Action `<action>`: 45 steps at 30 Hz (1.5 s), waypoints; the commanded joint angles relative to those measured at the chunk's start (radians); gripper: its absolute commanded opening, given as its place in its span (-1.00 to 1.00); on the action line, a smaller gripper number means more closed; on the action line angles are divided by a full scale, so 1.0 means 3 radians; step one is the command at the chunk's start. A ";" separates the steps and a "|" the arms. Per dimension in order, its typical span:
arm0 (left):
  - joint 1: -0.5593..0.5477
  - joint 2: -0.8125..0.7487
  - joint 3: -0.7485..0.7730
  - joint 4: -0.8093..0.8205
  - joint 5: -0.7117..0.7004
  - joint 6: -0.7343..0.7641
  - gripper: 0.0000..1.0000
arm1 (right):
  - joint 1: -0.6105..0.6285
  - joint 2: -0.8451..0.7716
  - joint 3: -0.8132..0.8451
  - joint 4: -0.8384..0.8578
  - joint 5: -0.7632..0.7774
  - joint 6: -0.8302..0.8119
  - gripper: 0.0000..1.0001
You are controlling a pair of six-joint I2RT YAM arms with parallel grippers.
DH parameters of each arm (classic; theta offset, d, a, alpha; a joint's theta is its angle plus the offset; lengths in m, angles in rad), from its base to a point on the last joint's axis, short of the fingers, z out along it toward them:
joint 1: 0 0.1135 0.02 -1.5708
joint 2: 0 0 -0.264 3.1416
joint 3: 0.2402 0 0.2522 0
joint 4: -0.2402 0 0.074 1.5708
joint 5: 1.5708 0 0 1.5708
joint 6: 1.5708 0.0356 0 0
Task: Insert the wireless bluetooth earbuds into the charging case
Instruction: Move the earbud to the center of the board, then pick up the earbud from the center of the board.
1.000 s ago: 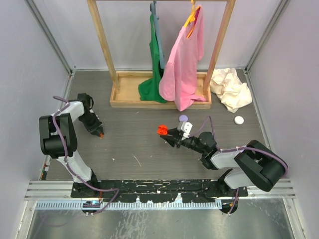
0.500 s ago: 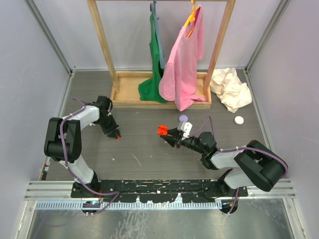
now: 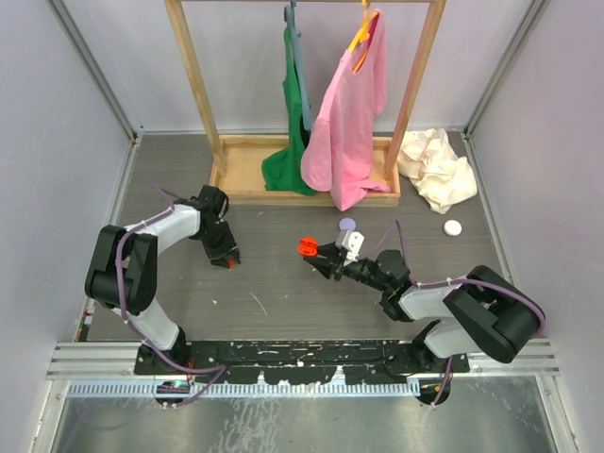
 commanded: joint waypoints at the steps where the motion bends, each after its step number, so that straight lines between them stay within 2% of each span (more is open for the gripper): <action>1: -0.0097 -0.0112 -0.0066 0.0045 -0.0080 -0.0066 -0.26 | 0.0021 -0.0045 0.0069 0.0176 0.0014 -0.0062 -0.72; 7: -0.0182 -0.0144 0.0003 -0.0041 -0.0129 -0.0076 -0.23 | 0.0021 -0.0051 0.0065 0.0172 0.0016 -0.0063 -0.72; 16: -0.0198 -0.0280 0.0223 -0.0415 -0.0619 0.0103 -0.17 | 0.0022 -0.0071 0.0062 0.0157 0.0011 -0.0069 -0.72; 24: -0.0356 0.0030 0.0707 -0.0814 -0.0957 0.0411 -0.17 | 0.0022 -0.0071 0.0069 0.0141 0.0017 -0.0083 -0.72; 30: -0.0441 0.0280 0.0889 -0.0878 -0.0944 0.0503 -0.17 | 0.0026 -0.0081 0.0067 0.0121 0.0029 -0.0096 -0.72; 45: -0.0444 0.0626 0.0912 -0.0759 -0.0783 0.0553 -0.29 | 0.0041 -0.0069 0.0077 0.0092 0.0023 -0.0113 -0.72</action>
